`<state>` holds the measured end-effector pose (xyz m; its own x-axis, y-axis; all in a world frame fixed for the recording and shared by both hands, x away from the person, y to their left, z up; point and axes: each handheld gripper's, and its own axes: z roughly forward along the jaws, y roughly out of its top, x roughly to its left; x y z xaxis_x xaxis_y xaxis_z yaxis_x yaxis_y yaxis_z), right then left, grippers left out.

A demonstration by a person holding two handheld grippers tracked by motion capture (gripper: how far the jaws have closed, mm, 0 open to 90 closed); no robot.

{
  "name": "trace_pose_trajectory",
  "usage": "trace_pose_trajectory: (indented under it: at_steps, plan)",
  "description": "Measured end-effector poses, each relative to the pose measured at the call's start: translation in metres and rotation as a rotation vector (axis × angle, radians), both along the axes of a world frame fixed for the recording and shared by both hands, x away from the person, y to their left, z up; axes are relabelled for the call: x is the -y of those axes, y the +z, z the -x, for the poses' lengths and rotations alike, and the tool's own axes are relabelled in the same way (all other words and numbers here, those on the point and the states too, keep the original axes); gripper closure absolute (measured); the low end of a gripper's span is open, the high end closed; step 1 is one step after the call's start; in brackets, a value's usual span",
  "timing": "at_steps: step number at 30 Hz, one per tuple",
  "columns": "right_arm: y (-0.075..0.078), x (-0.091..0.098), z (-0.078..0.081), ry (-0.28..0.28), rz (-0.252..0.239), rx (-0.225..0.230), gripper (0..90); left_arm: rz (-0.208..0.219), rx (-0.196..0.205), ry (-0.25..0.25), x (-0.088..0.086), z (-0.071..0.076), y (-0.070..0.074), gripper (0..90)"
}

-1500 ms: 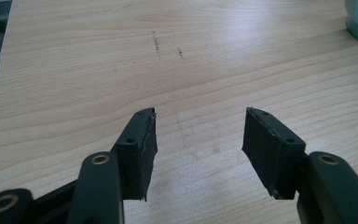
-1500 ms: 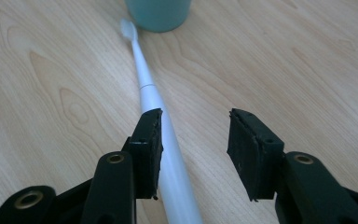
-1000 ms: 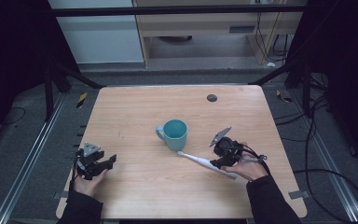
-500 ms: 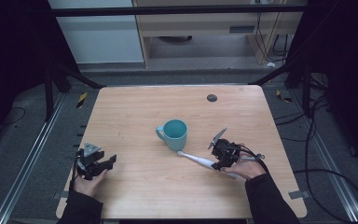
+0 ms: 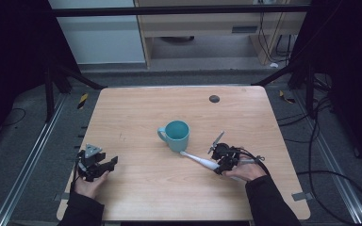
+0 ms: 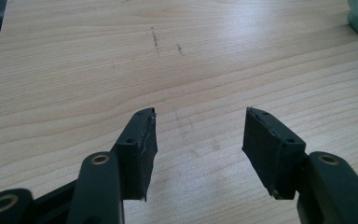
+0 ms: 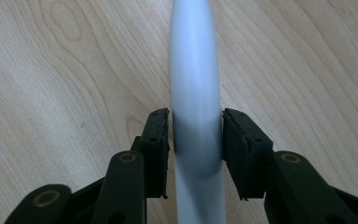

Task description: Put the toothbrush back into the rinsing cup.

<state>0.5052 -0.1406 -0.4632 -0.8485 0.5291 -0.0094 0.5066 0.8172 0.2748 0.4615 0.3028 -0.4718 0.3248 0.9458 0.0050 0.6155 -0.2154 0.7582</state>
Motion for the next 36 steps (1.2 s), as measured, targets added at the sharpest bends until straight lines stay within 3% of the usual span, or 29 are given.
trace_pose_trajectory:
  at_steps: [11, 18, 20, 25, 27, 29, 30, 36]
  plan:
    - [-0.003, 0.000, -0.001, -0.019, -0.005, -0.034, 66.0, 0.000, -0.001, 0.000, 0.000, 0.000, 0.000, 44.1]
    - [-0.001, -0.001, 0.004, 0.015, 0.003, -0.034, 66.4, 0.001, -0.002, 0.001, 0.000, 0.000, 0.000, 44.1]
    - [0.004, 0.001, 0.009, 0.023, -0.035, -0.031, 66.4, 0.001, -0.003, 0.000, 0.000, 0.000, 0.000, 44.1]
    - [0.013, 0.002, 0.018, 0.031, -0.072, -0.016, 66.4, 0.004, 0.001, 0.003, 0.000, 0.000, 0.000, 44.1]
    - [0.020, 0.004, 0.025, 0.040, -0.125, 0.002, 66.4, 0.004, 0.001, 0.004, 0.000, 0.000, 0.000, 44.1]
    - [0.022, 0.005, 0.028, 0.043, -0.141, 0.005, 66.4, 0.004, 0.000, 0.004, 0.000, 0.000, 0.000, 44.1]
    - [0.027, 0.007, 0.034, 0.037, -0.173, 0.016, 66.4, 0.004, 0.001, 0.004, 0.000, 0.000, 0.000, 44.1]
    - [0.037, 0.013, 0.043, 0.012, -0.237, 0.058, 66.4, 0.003, 0.001, 0.004, 0.000, 0.000, 0.000, 44.1]
